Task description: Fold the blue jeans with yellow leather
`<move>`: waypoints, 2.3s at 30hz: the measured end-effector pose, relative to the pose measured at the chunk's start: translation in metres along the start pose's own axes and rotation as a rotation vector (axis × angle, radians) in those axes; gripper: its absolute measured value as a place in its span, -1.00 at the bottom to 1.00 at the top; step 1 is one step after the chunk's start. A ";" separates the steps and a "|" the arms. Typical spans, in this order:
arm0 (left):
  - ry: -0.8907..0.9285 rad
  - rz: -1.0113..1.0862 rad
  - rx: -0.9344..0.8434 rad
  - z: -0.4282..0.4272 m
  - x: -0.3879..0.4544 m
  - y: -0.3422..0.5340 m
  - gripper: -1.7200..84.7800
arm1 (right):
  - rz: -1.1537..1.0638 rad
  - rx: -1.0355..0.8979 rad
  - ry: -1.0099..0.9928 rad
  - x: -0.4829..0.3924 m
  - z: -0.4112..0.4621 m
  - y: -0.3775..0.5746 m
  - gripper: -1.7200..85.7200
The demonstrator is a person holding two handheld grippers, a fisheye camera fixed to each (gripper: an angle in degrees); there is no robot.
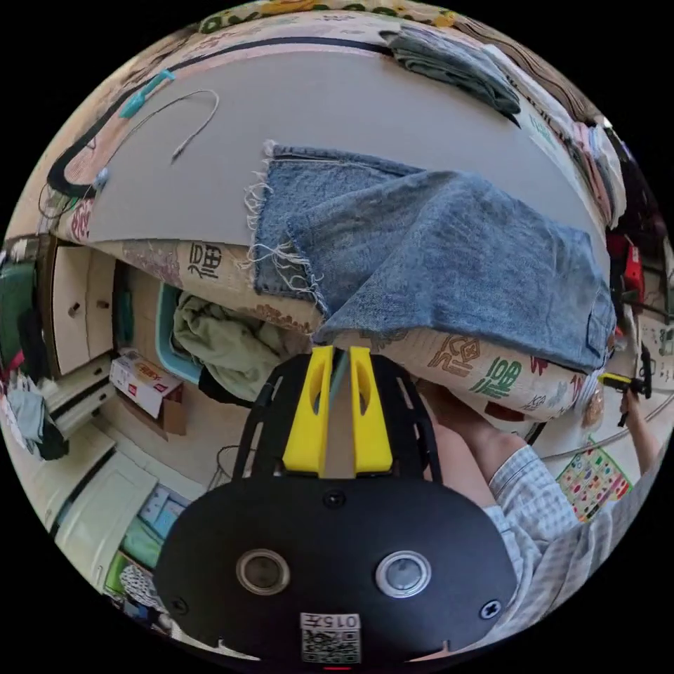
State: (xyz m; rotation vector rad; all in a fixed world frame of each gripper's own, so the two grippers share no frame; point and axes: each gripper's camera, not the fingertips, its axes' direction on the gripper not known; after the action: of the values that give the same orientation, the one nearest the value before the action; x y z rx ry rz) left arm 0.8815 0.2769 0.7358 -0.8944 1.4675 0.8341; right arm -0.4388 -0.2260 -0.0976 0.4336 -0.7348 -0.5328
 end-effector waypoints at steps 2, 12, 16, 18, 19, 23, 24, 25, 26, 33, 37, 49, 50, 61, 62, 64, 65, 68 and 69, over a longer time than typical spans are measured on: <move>0.090 -0.100 0.091 0.001 -0.025 -0.004 -0.83 | -0.053 0.082 -0.048 0.003 -0.006 -0.026 -0.88; 0.176 0.055 0.189 0.090 -0.067 -0.060 -0.71 | -0.634 0.231 -0.329 -0.051 0.037 -0.226 -0.82; 0.158 0.162 0.143 0.134 -0.070 -0.064 -0.72 | -0.857 0.186 -0.236 -0.088 0.075 -0.290 -0.78; 0.152 0.198 0.124 0.149 -0.073 -0.064 -0.74 | -0.953 0.141 -0.176 -0.102 0.102 -0.329 -0.76; 0.129 0.209 0.122 0.157 -0.076 -0.063 -0.77 | -0.969 0.129 -0.171 -0.103 0.108 -0.338 -0.76; 0.157 0.284 0.151 0.168 -0.087 -0.060 -0.90 | -1.063 -0.020 -0.039 -0.105 0.158 -0.402 -0.73; 0.171 0.299 0.155 0.168 -0.091 -0.061 -0.92 | -1.105 -0.078 -0.009 -0.103 0.172 -0.417 -0.74; 0.171 0.318 0.189 0.164 -0.095 -0.061 -0.93 | -1.118 -0.114 -0.001 -0.101 0.178 -0.424 -0.74; 0.165 0.330 0.212 0.160 -0.097 -0.061 -0.94 | -1.129 -0.177 0.019 -0.096 0.190 -0.438 -0.77; 0.153 0.330 0.317 0.147 -0.130 -0.101 -0.95 | -1.041 -0.160 0.173 -0.061 0.207 -0.503 -0.92; 0.262 0.121 0.228 0.182 -0.178 -0.096 -0.83 | -0.984 -0.161 0.118 -0.033 0.217 -0.525 -0.86; 0.600 -0.285 0.170 0.271 -0.227 0.032 -0.67 | -1.134 -0.228 0.104 -0.009 0.241 -0.541 -0.74; 0.599 -0.287 0.164 0.272 -0.226 0.031 -0.67 | -1.171 -0.245 0.148 -0.011 0.246 -0.535 -0.77; 0.563 0.009 0.311 0.163 -0.214 0.004 -0.91 | -1.194 -0.145 0.302 -0.042 0.227 -0.491 -0.89; 0.540 0.023 0.326 0.155 -0.213 -0.003 -0.91 | -1.178 -0.102 0.305 -0.051 0.218 -0.492 -0.89; 0.480 0.025 0.367 0.133 -0.218 -0.034 -0.91 | -1.152 -0.055 0.324 -0.070 0.211 -0.495 -0.88; 0.469 0.014 0.368 0.130 -0.221 -0.042 -0.90 | -1.134 -0.036 0.323 -0.083 0.210 -0.498 -0.88; 0.382 -0.045 0.330 0.120 -0.229 -0.066 -0.85 | -1.001 -0.043 0.279 -0.100 0.212 -0.504 -0.84; 0.352 -0.048 0.324 0.111 -0.229 -0.065 -0.84 | -0.929 -0.037 0.227 -0.101 0.206 -0.497 -0.83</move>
State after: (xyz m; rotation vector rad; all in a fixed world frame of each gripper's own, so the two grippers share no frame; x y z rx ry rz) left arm 0.9987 0.3611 0.9546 -0.8520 1.8155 0.3956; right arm -0.8004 -0.5934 -0.2824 0.7874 -0.2655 -1.3370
